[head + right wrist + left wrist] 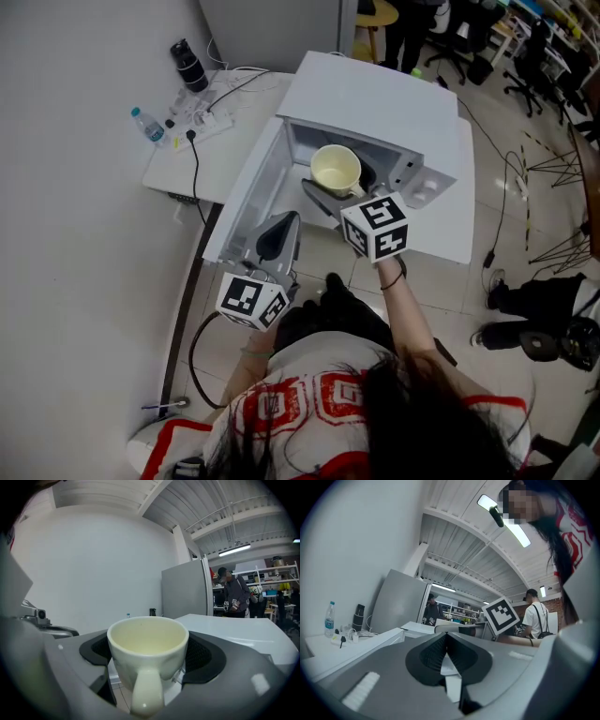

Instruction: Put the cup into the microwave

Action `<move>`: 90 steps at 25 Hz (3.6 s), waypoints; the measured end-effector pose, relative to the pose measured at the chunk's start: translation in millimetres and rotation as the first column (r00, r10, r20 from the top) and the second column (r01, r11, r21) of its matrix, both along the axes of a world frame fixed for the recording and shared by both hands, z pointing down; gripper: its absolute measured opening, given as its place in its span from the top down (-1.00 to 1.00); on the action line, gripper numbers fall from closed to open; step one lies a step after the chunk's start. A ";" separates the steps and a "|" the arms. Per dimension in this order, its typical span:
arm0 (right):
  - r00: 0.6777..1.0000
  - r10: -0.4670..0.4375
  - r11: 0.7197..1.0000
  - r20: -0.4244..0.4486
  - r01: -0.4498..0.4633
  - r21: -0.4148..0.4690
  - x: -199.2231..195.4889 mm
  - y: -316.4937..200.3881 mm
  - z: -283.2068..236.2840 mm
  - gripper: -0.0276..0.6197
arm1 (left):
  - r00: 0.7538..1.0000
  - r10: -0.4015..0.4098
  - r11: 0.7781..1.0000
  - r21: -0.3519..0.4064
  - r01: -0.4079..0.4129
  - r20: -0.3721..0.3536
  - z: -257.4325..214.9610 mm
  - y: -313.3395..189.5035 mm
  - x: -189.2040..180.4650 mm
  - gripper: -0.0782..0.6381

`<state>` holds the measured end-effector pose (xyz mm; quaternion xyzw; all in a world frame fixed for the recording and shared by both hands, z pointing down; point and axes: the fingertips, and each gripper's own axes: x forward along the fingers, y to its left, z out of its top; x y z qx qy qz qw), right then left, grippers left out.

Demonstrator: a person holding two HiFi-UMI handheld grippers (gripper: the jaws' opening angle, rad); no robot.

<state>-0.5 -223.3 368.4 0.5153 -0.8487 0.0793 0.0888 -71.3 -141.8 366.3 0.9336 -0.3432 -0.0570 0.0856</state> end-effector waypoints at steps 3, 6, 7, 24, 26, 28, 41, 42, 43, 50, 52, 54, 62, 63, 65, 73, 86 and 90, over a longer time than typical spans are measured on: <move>1.000 0.015 1.000 -0.002 -0.015 -0.014 5.4 8.8 7.7 -0.46 | 1.000 0.006 1.000 0.007 -0.006 -0.005 -1.7 -0.6 4.1 0.81; 1.000 0.023 0.999 -0.003 -0.023 -0.023 10.3 10.1 14.8 -0.46 | 1.000 0.011 1.000 0.012 -0.011 -0.003 -2.4 -5.4 8.3 0.81; 1.000 0.027 0.999 -0.003 -0.027 -0.027 12.3 8.8 17.4 -0.46 | 1.000 0.016 1.000 0.012 -0.015 -0.002 -2.1 -7.5 10.7 0.81; 0.999 0.051 0.998 0.005 -0.051 -0.042 37.6 -4.1 103.9 -0.46 | 0.998 0.057 0.998 0.011 -0.056 -0.015 64.0 -16.5 49.6 0.81; 0.998 0.059 0.997 0.006 -0.059 -0.041 41.3 -5.1 115.5 -0.46 | 0.998 0.061 0.998 0.011 -0.060 -0.010 73.6 -15.5 52.6 0.81; 0.998 0.066 0.997 0.009 -0.066 -0.042 44.5 -6.9 125.6 -0.46 | 0.998 0.064 0.998 0.013 -0.064 -0.008 81.1 -15.6 55.3 0.81; 0.996 0.093 0.996 -0.014 -0.094 -0.007 58.8 -39.7 150.2 -0.46 | 0.997 0.081 0.996 0.030 -0.081 -0.007 100.3 -25.1 73.1 0.81; 0.995 0.099 0.995 -0.017 -0.099 -0.004 60.5 -44.0 152.5 -0.46 | 0.997 0.083 0.996 0.032 -0.082 -0.009 101.7 -25.7 74.4 0.81; 0.994 0.104 0.995 -0.020 -0.104 -0.002 62.3 -48.4 154.7 -0.46 | 0.996 0.085 0.996 0.034 -0.084 -0.011 103.1 -26.4 75.6 0.81; 0.986 0.167 0.986 -0.020 -0.166 0.035 77.3 -88.1 167.8 -0.46 | 0.995 0.099 0.994 0.043 -0.098 -0.015 117.3 -33.4 81.3 0.81; 0.982 0.185 0.982 -0.027 -0.183 0.047 82.7 -99.6 170.6 -0.46 | 0.995 0.102 0.994 0.041 -0.101 -0.014 120.7 -35.0 82.6 0.81; 0.980 0.197 0.979 -0.037 -0.195 0.055 87.3 -110.4 172.3 -0.46 | 0.994 0.104 0.994 0.043 -0.103 -0.016 121.5 -37.0 83.3 0.81; 0.969 0.245 0.967 -0.041 -0.241 0.083 102.9 -145.8 169.6 -0.46 | 0.993 0.117 0.992 0.047 -0.116 -0.017 125.2 -45.8 85.0 0.81; 0.967 0.249 0.966 -0.044 -0.245 0.085 104.3 -148.7 169.4 -0.46 | 0.993 0.118 0.992 0.045 -0.117 -0.017 125.8 -46.1 85.1 0.81; 0.965 0.259 0.964 -0.051 -0.254 0.084 107.2 -153.8 169.4 -0.46 | 0.992 0.121 0.992 0.040 -0.121 -0.015 126.6 -46.7 85.5 0.81; 0.959 0.279 0.958 -0.040 -0.276 0.073 115.7 -171.1 168.6 -0.46 | 0.992 0.125 0.992 0.039 -0.124 -0.017 123.4 -51.9 87.6 0.81; 0.954 0.288 0.958 -0.082 -0.286 0.035 111.0 -187.3 172.4 -0.47 | 0.994 0.106 0.994 0.022 -0.105 -0.024 127.1 -61.8 84.8 0.81; 0.956 0.285 0.959 -0.072 -0.284 0.021 111.1 -185.9 174.4 -0.47 | 0.994 0.107 0.994 0.023 -0.106 -0.021 125.1 -60.6 85.0 0.81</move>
